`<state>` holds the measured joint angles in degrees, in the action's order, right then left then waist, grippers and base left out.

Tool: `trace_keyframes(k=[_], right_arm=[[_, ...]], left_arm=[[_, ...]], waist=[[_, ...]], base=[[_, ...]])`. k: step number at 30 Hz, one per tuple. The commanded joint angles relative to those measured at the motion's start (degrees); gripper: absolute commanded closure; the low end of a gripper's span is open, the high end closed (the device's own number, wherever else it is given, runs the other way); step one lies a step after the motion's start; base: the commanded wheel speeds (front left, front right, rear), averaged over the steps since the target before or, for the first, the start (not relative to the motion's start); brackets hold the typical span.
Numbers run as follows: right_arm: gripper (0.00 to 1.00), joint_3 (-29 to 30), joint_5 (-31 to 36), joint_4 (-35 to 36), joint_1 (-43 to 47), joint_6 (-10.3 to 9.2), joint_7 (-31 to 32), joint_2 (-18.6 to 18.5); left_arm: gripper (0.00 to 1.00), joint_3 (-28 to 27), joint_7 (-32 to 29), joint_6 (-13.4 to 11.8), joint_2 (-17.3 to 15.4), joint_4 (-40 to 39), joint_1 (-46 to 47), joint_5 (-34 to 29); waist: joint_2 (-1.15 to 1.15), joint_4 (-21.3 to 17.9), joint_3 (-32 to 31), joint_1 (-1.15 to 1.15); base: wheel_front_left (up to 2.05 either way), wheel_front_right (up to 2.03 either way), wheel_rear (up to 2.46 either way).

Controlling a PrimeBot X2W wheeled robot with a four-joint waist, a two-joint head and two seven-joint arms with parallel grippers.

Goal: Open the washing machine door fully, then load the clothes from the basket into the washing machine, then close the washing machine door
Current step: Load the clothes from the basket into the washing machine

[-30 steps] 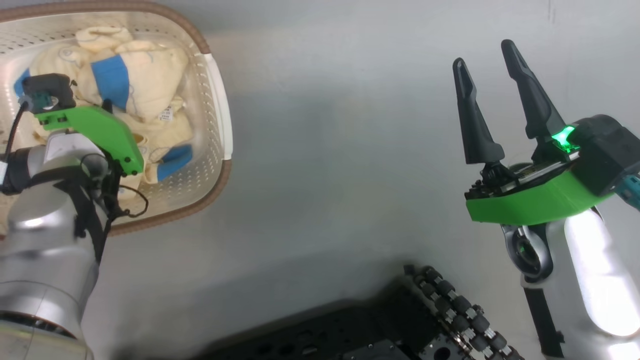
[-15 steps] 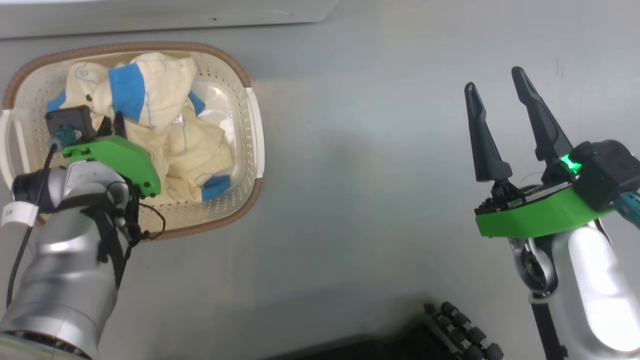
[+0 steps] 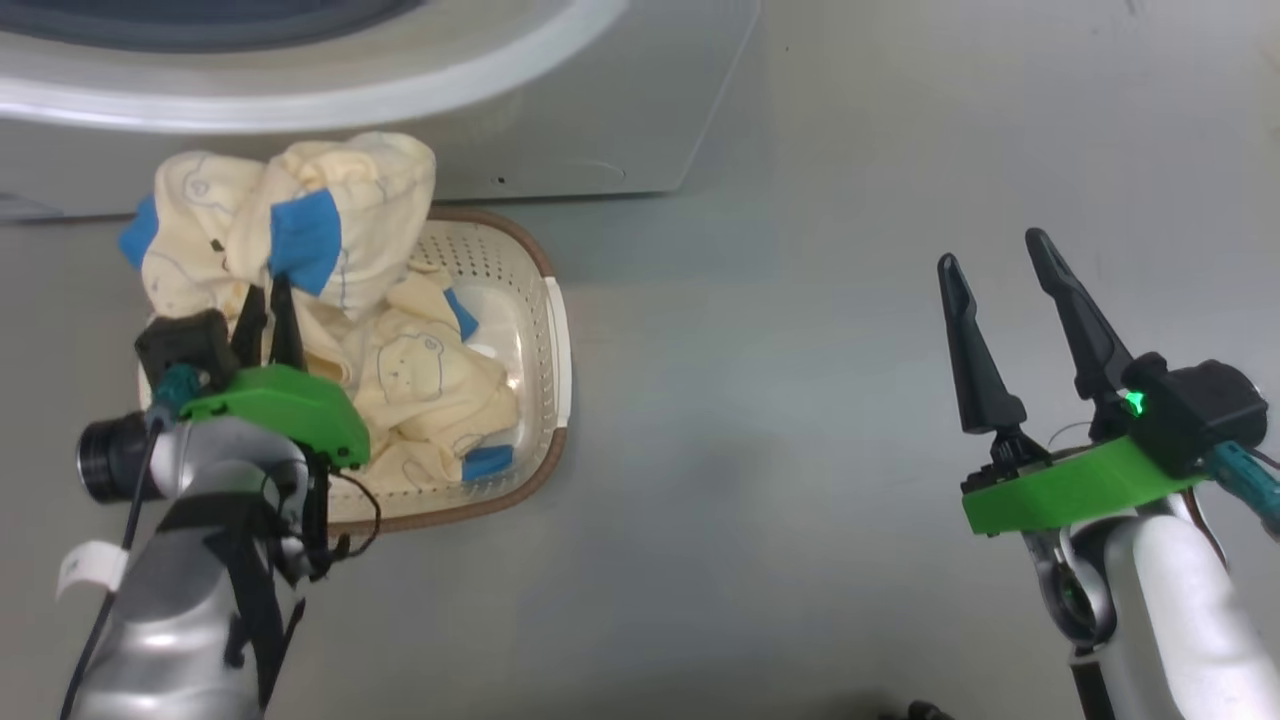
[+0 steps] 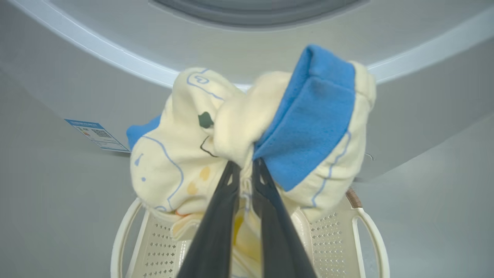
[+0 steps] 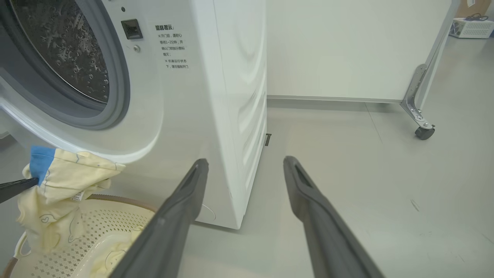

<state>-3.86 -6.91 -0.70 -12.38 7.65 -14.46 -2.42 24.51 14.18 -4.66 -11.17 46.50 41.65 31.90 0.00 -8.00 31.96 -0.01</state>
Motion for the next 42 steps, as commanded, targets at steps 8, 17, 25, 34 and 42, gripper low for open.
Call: trace_keyframes(k=[8, 17, 25, 34, 42], right_arm=[[0.00, -0.25, 1.97, -0.36, 4.33, -0.16, -0.53, -0.45], [0.00, 0.12, 2.35, -1.57, 8.03, -0.16, -0.30, -0.45], [0.00, 1.00, 2.02, -0.97, 12.53, -0.16, 0.84, -0.45], [0.00, 1.22, 0.88, 0.52, 16.29, -0.16, 2.00, -0.45], [0.00, 1.16, 0.32, 1.31, 17.54, -0.16, 2.37, -0.45]], left_arm=[[1.00, -4.70, 0.81, -4.42, -3.82, -18.30, -14.01, -5.55], [1.00, -4.15, 0.68, -6.49, -5.40, -27.50, -22.43, -7.12], [1.00, -3.22, -2.17, -8.67, -7.26, -35.25, -29.36, -7.37], [1.00, -2.65, -4.97, -10.37, -8.79, -40.95, -34.29, -7.11], [1.00, -2.35, -6.55, -10.86, -9.74, -43.16, -35.79, -6.81]], waist=[[0.00, 3.75, -10.88, 0.01], [0.00, 5.49, -17.99, 0.01], [0.00, 6.31, -24.04, 0.01], [0.00, 6.80, -28.07, 0.01], [0.00, 7.09, -28.96, 0.01]], base=[[0.00, 0.00, 0.00], [0.00, 0.00, 0.00], [0.00, 0.00, 0.00], [0.00, 0.00, 0.00], [0.00, 0.00, 0.00]])
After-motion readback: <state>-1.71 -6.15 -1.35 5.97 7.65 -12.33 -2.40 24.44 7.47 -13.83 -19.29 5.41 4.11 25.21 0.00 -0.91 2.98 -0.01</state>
